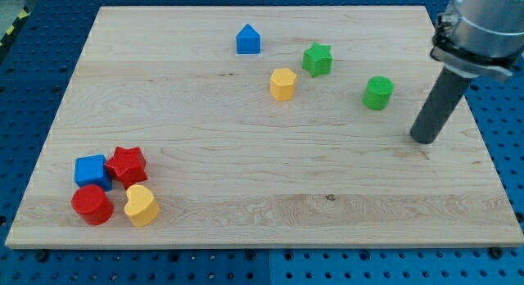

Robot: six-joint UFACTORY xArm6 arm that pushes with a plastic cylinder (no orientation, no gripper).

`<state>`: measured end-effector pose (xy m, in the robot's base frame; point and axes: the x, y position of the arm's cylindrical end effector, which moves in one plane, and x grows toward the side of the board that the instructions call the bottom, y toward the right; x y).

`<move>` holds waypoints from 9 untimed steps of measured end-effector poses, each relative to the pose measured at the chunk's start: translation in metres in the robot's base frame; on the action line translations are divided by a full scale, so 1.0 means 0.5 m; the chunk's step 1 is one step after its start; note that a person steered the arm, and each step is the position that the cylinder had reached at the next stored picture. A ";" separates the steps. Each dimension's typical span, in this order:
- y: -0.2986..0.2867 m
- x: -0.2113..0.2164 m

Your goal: Push the green circle to the bottom right side of the red star

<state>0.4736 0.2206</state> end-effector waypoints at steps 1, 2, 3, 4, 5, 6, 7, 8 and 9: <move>-0.009 -0.078; -0.040 -0.132; -0.058 -0.140; -0.058 -0.140; -0.076 -0.151; -0.115 -0.159; -0.127 -0.159; -0.175 -0.161; -0.249 -0.161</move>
<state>0.3931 0.0963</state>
